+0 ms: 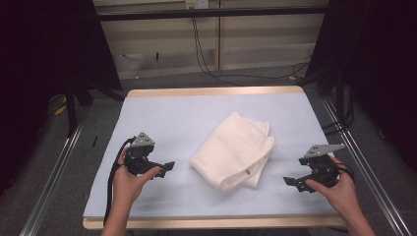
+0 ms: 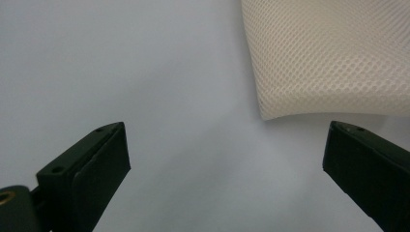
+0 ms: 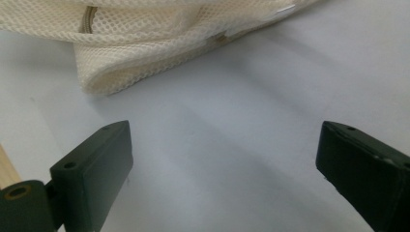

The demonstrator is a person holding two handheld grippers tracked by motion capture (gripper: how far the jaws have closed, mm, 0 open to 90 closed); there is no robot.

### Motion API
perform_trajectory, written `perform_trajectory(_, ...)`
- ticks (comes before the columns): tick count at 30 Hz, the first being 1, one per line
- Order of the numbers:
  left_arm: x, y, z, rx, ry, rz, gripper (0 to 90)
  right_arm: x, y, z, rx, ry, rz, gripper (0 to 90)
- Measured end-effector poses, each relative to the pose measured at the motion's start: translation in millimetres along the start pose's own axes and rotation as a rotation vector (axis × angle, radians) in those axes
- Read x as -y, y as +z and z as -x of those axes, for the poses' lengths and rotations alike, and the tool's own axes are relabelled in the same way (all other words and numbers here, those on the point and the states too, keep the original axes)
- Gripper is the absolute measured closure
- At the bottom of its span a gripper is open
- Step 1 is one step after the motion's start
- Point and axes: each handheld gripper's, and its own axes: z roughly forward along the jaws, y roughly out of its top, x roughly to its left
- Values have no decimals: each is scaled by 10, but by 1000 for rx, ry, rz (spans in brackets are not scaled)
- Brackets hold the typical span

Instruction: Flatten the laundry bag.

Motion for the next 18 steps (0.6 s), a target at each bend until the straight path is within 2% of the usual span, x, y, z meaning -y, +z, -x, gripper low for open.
perform_trajectory(3,-9,9,19,13,3,3,43,14,-8,2,-4,-2,-7,52)
perform_trajectory(4,-16,11,21,26,-4,-10,43,19,-15,-1,8,-4,-8,52)
perform_trajectory(5,-20,17,20,44,-12,-13,42,23,-8,1,-1,-3,1,51)
perform_trajectory(9,-24,18,20,41,-29,-19,46,14,30,-20,-12,-12,12,48)
perform_trajectory(11,-27,24,22,43,-24,-15,46,9,37,-28,-2,-19,11,49)
perform_trajectory(14,-51,47,56,65,-32,-19,49,-2,55,-38,-6,-7,11,51)
perform_trajectory(16,-96,95,121,82,-11,-30,49,-14,70,-48,9,10,24,51)
perform_trajectory(18,-126,119,161,90,-11,-34,49,-17,60,-51,22,16,27,46)
